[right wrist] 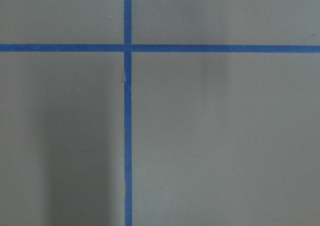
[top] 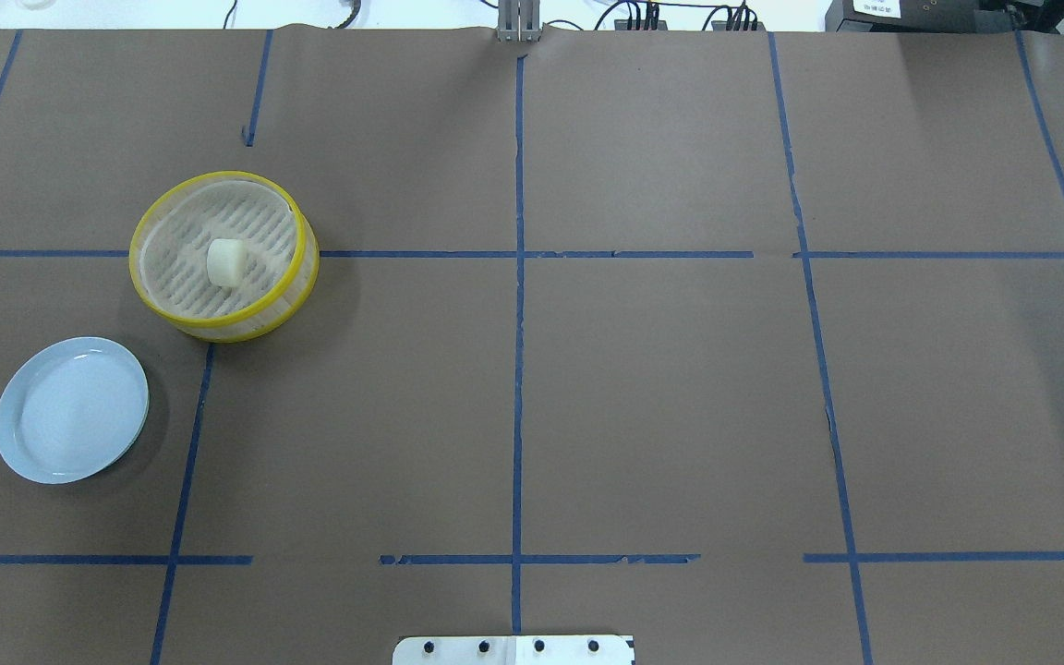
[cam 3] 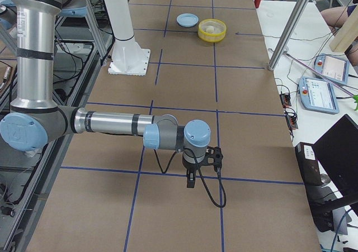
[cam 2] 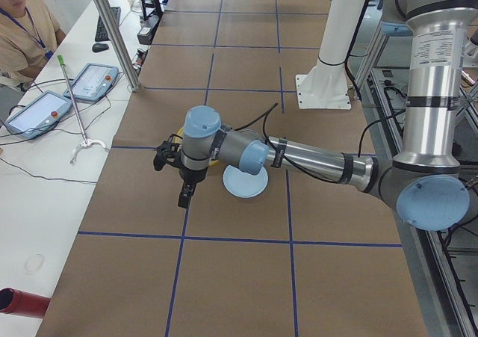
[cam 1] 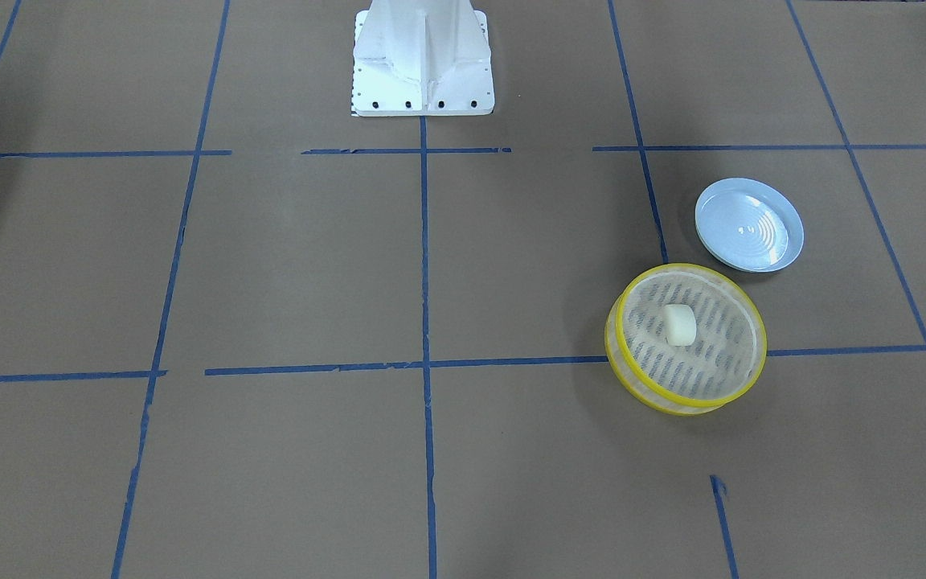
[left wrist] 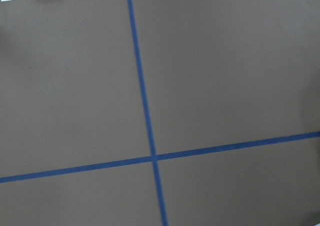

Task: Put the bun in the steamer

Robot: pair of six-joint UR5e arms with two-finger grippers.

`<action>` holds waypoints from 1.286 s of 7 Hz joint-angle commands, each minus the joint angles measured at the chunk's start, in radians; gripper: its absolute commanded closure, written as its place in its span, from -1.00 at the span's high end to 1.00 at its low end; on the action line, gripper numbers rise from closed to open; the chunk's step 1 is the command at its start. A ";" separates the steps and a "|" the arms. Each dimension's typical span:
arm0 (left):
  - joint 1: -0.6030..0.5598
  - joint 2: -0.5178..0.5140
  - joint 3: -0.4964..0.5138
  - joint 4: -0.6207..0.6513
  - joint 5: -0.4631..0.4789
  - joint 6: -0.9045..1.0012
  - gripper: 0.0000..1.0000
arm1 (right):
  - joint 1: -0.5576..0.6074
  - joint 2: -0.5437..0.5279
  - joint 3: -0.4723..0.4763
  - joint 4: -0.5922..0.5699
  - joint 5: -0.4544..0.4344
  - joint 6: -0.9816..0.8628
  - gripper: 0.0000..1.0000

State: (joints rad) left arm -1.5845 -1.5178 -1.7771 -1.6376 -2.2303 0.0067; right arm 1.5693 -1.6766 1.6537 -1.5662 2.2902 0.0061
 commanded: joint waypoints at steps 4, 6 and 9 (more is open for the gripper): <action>-0.026 0.050 -0.018 0.162 -0.117 0.050 1.00 | 0.000 0.000 0.000 0.000 0.000 0.000 1.00; -0.025 0.053 -0.007 0.147 -0.114 0.053 1.00 | 0.000 0.000 0.000 0.000 0.000 0.000 1.00; -0.028 0.057 -0.007 0.137 -0.115 0.053 1.00 | 0.000 0.000 0.000 0.000 0.000 0.000 1.00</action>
State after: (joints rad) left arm -1.6109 -1.4622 -1.7849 -1.5020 -2.3443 0.0590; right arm 1.5692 -1.6766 1.6536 -1.5662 2.2902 0.0061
